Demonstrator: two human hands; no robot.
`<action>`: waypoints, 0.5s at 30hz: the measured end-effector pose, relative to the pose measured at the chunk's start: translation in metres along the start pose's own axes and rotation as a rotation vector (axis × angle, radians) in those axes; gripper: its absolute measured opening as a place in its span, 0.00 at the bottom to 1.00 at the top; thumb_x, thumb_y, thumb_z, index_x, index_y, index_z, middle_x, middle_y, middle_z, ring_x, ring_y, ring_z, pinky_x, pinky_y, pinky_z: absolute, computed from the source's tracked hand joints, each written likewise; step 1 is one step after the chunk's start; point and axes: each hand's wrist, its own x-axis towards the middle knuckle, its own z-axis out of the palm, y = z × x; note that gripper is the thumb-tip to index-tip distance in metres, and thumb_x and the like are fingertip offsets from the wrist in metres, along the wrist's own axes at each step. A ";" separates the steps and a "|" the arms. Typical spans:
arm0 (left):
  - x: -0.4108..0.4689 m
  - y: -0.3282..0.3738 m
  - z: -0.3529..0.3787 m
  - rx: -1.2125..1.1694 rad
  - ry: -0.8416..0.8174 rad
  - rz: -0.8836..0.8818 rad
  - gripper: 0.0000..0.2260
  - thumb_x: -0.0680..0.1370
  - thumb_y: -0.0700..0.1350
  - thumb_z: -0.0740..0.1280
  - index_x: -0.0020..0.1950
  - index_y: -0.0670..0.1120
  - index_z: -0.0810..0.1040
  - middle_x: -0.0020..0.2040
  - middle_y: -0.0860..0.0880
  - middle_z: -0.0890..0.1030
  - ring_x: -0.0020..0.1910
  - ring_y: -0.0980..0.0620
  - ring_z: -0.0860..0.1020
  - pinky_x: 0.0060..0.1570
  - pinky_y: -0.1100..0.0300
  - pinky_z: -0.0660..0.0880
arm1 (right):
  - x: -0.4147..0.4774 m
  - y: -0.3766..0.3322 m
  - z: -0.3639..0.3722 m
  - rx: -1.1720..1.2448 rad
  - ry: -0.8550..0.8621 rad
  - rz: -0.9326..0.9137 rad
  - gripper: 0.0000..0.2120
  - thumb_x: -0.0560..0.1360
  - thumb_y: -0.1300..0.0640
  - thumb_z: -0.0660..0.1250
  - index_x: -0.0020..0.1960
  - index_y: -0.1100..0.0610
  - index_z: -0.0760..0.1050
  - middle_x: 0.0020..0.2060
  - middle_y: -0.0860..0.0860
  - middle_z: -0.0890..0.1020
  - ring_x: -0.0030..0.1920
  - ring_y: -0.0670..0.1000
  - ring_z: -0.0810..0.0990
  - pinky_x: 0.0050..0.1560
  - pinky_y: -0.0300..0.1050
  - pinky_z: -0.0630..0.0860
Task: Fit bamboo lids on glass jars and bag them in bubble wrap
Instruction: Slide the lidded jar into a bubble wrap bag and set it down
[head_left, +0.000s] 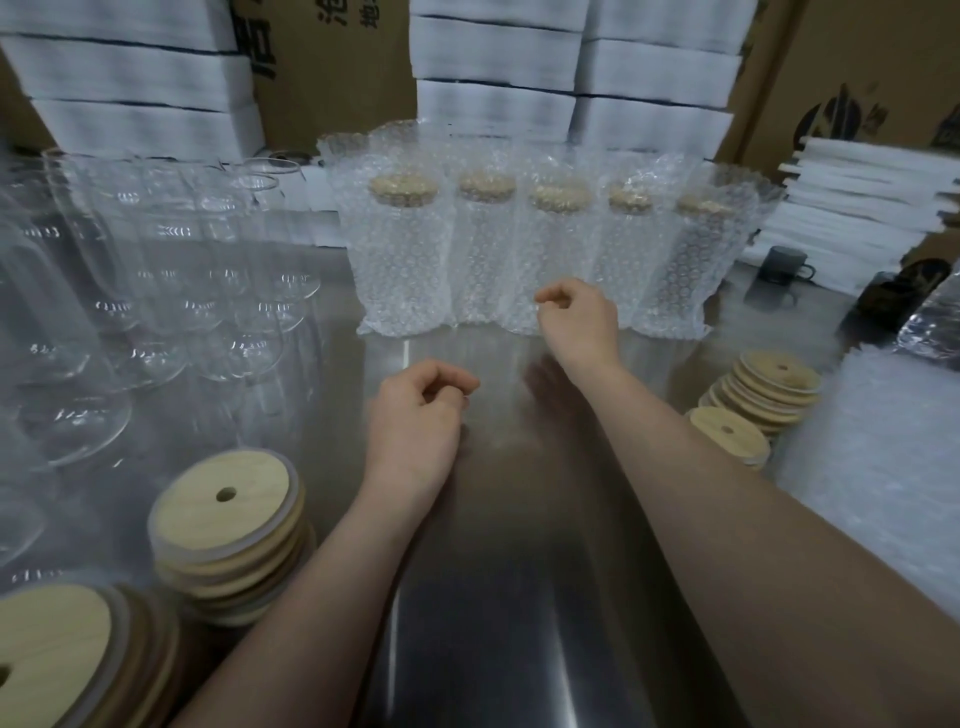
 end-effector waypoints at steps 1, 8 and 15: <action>0.000 0.001 0.001 0.000 -0.004 -0.001 0.14 0.73 0.33 0.61 0.37 0.49 0.81 0.37 0.39 0.83 0.29 0.56 0.75 0.29 0.69 0.70 | 0.001 0.000 0.000 0.002 -0.002 0.009 0.11 0.74 0.62 0.62 0.49 0.53 0.82 0.41 0.46 0.80 0.50 0.52 0.80 0.47 0.38 0.68; -0.001 0.001 -0.002 0.018 0.007 -0.014 0.13 0.73 0.34 0.62 0.37 0.50 0.81 0.33 0.46 0.81 0.28 0.59 0.73 0.28 0.69 0.69 | -0.013 -0.017 0.013 -0.038 0.082 0.012 0.10 0.74 0.63 0.60 0.46 0.54 0.79 0.45 0.52 0.82 0.49 0.55 0.79 0.43 0.42 0.67; 0.000 0.004 -0.001 0.022 0.020 -0.001 0.15 0.73 0.34 0.62 0.34 0.52 0.80 0.32 0.55 0.81 0.40 0.48 0.81 0.45 0.54 0.77 | -0.032 -0.078 0.048 0.243 -0.457 -0.173 0.13 0.75 0.68 0.62 0.49 0.55 0.81 0.50 0.53 0.84 0.57 0.53 0.81 0.64 0.51 0.75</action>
